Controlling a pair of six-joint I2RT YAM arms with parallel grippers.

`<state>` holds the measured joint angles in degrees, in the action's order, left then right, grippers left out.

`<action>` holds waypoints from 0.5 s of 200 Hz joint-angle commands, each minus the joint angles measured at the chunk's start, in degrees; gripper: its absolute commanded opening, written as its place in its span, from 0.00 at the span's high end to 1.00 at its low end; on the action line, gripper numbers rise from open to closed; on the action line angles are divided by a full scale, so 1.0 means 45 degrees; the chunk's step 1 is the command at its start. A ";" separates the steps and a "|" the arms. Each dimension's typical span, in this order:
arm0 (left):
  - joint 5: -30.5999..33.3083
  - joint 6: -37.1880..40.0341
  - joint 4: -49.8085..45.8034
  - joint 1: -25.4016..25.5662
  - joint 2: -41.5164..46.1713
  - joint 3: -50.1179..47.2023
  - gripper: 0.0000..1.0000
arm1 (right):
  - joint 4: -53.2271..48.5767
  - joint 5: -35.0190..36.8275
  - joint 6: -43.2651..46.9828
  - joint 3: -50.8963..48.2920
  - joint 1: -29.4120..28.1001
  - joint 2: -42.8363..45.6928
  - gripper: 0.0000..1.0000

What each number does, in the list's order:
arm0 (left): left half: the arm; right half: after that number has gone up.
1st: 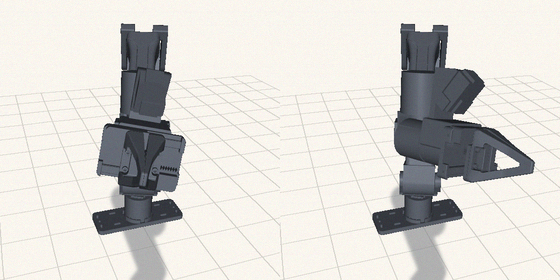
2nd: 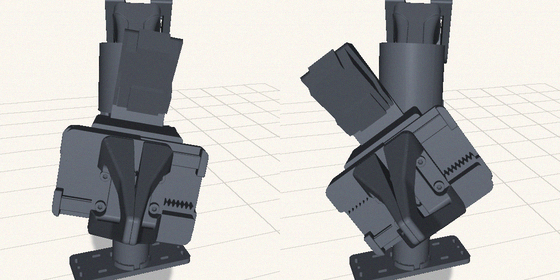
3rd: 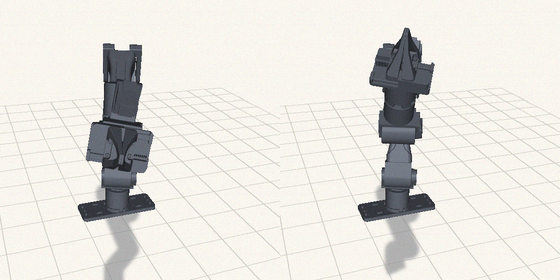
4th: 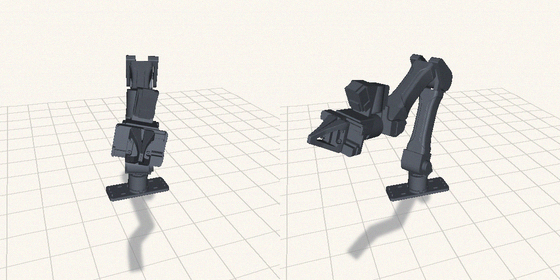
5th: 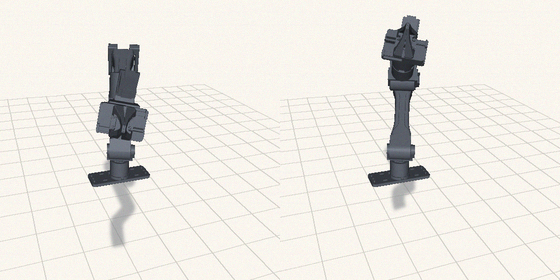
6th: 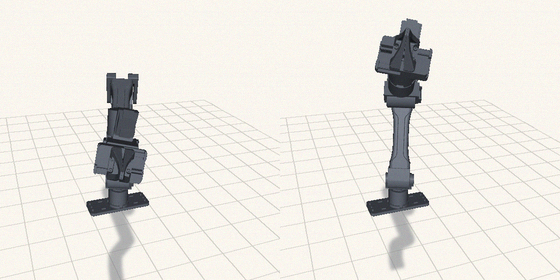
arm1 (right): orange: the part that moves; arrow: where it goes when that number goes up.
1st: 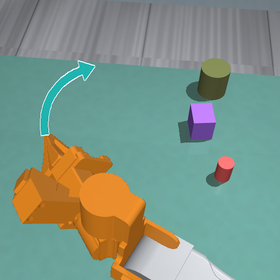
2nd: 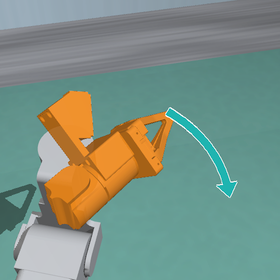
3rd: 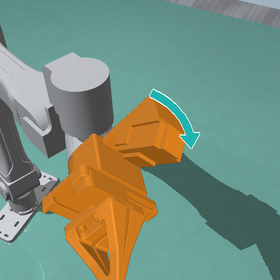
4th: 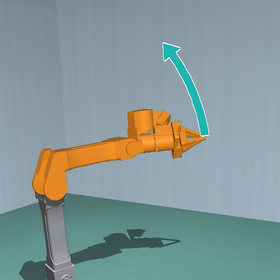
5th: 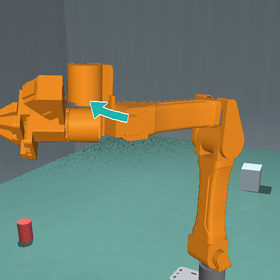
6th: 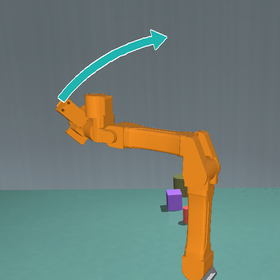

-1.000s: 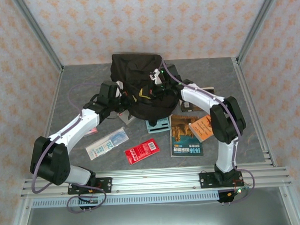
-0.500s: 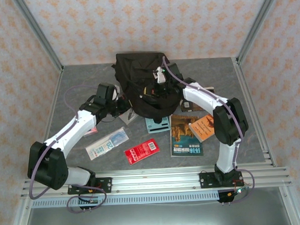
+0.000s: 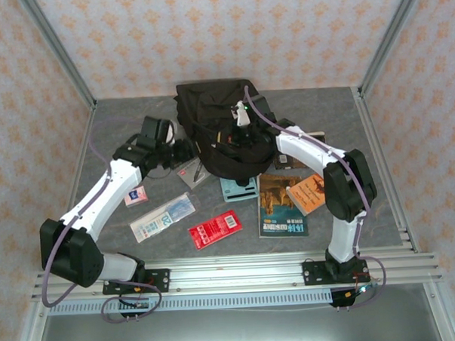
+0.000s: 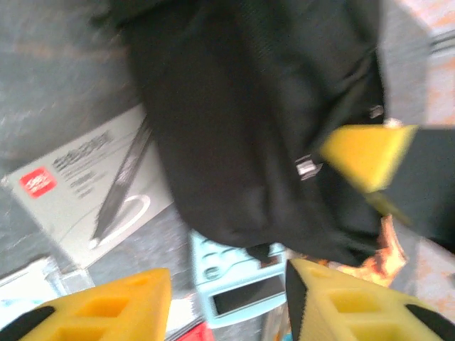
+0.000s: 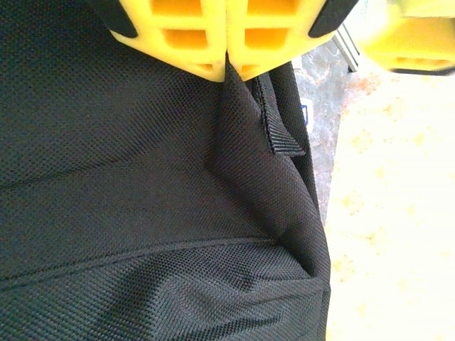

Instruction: Pack the student bag

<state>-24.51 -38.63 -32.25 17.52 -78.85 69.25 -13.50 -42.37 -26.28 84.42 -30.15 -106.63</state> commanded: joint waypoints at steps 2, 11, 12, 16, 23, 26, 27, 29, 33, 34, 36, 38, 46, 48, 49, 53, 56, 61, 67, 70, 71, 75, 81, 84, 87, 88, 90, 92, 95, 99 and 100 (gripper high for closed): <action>0.0265 0.0497 -0.0630 0.0116 -0.0560 0.1482 0.47 | 0.0445 -0.0082 0.0034 0.0461 -0.0135 0.0844 1.00; 0.0226 0.0535 -0.0590 0.0164 -0.0895 0.1827 0.44 | 0.0475 -0.0105 0.0000 0.0461 -0.0165 0.0844 1.00; 0.0210 0.0536 -0.0579 0.0167 -0.0944 0.1871 0.44 | 0.0467 -0.0111 0.0000 0.0470 -0.0170 0.0844 1.00; 0.0135 0.0546 -0.0540 0.0169 -0.1144 0.2020 0.43 | 0.0480 -0.0130 -0.0009 0.0469 -0.0174 0.0839 1.00; 0.0025 0.0557 -0.0546 0.0168 -0.1517 0.2296 0.43 | 0.0533 -0.0185 -0.0041 0.0460 -0.0175 0.0821 1.00; -0.0004 0.0548 -0.0577 0.0169 -0.1679 0.2417 0.43 | 0.0550 -0.0210 -0.0039 0.0461 -0.0197 0.0809 1.00; -0.0013 0.0543 -0.0572 0.0169 -0.1727 0.2439 0.43 | 0.0554 -0.0231 -0.0038 0.0460 -0.0205 0.0797 1.00; -0.0029 0.0529 -0.0559 0.0170 -0.1851 0.2486 0.43 | 0.0567 -0.0257 -0.0043 0.0468 -0.0197 0.0803 1.00; -0.0077 0.0505 -0.0511 0.0170 -0.2071 0.2615 0.43 | 0.0606 -0.0297 -0.0057 0.0459 -0.0194 0.0805 1.00; -0.0108 0.0492 -0.0481 0.0170 -0.2118 0.2636 0.43 | 0.0601 -0.0294 -0.0057 0.0449 -0.0194 0.0805 1.00; -0.0155 0.0468 -0.0443 0.0170 -0.2217 0.2676 0.43 | 0.0622 -0.0307 -0.0082 0.0441 -0.0194 0.0805 1.00; -0.0221 0.0438 -0.0385 0.0160 -0.2320 0.2716 0.43 | 0.0633 -0.0325 -0.0108 0.0439 -0.0204 0.0795 1.00; -0.0468 0.0304 -0.0175 0.0169 -0.2699 0.2886 0.42 | 0.0675 -0.0348 -0.0102 0.0429 -0.0214 0.0788 1.00; -0.0524 0.0265 -0.0143 0.0169 -0.2812 0.2934 0.42 | 0.0685 -0.0364 -0.0103 0.0431 -0.0233 0.0786 1.00; -0.0546 0.0245 -0.0131 0.0169 -0.2860 0.2962 0.42 | 0.0680 -0.0386 -0.0100 0.0416 -0.0233 0.0785 1.00; -0.0627 0.0167 -0.0074 0.0187 -0.3043 0.3070 0.42 | 0.0692 -0.0424 -0.0097 0.0403 -0.0233 0.0785 1.00; -0.0676 0.0118 -0.0040 0.0189 -0.3171 0.3170 0.42 | 0.0704 -0.0428 -0.0097 0.0400 -0.0233 0.0773 1.00; -0.0747 0.0021 0.0024 0.0218 -0.3393 0.3332 0.42 | 0.0697 -0.0448 -0.0107 0.0416 -0.0252 0.0785 1.00; -0.0783 -0.0072 0.0045 0.0256 -0.3635 0.3538 0.42 | 0.0724 -0.0479 -0.0098 0.0405 -0.0267 0.0775 1.00; -0.0783 -0.0100 0.0039 0.0280 -0.3748 0.3636 0.42 | 0.0720 -0.0513 -0.0107 0.0400 -0.0272 0.0767 1.00; -0.0773 -0.0113 0.0028 0.0293 -0.3767 0.3655 0.42 | 0.0727 -0.0519 -0.0102 0.0400 -0.0272 0.0766 1.00; -0.0723 -0.0135 -0.0020 0.0334 -0.3927 0.3843 0.42 | 0.0733 -0.0546 -0.0097 0.0400 -0.0282 0.0756 1.00; -0.0629 -0.0160 -0.0172 0.0396 -0.4138 0.4111 0.42 | 0.0742 -0.0568 -0.0081 0.0401 -0.0292 0.0766 1.00; -0.0578 -0.0164 -0.0250 0.0418 -0.4246 0.4243 0.42 | 0.0735 -0.0565 -0.0063 0.0400 -0.0292 0.0731 1.00; -0.0528 -0.0180 -0.0330 0.0450 -0.4340 0.4369 0.42 | 0.0744 -0.0575 -0.0058 0.0400 -0.0309 0.0727 1.00; -0.0509 -0.0182 -0.0361 0.0456 -0.4366 0.4421 0.42 | 0.0739 -0.0570 -0.0058 0.0409 -0.0310 0.0737 1.00; -0.0485 -0.0199 -0.0428 0.0471 -0.4434 0.4514 0.42 | 0.0745 -0.0571 -0.0058 0.0402 -0.0311 0.0744 1.00; -0.0474 -0.0217 -0.0484 0.0479 -0.4486 0.4591 0.42 | 0.0751 -0.0581 -0.0043 0.0400 -0.0311 0.0721 1.00; -0.0471 -0.0223 -0.0547 0.0499 -0.4565 0.4708 0.42 | 0.0741 -0.0594 -0.0027 0.0409 -0.0328 0.0716 1.00; -0.0495 -0.0257 -0.0592 0.0517 -0.4646 0.4806 0.42 | 0.0744 -0.0634 -0.0019 0.0400 -0.0331 0.0706 1.00; -0.0493 -0.0269 -0.0590 0.0519 -0.4656 0.4825 0.42 | 0.0749 -0.0648 -0.0029 0.0400 -0.0331 0.0697 1.00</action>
<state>-26.55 -38.59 -32.91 18.79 -99.22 85.58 -13.43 -42.41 -26.33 84.42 -30.59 -106.54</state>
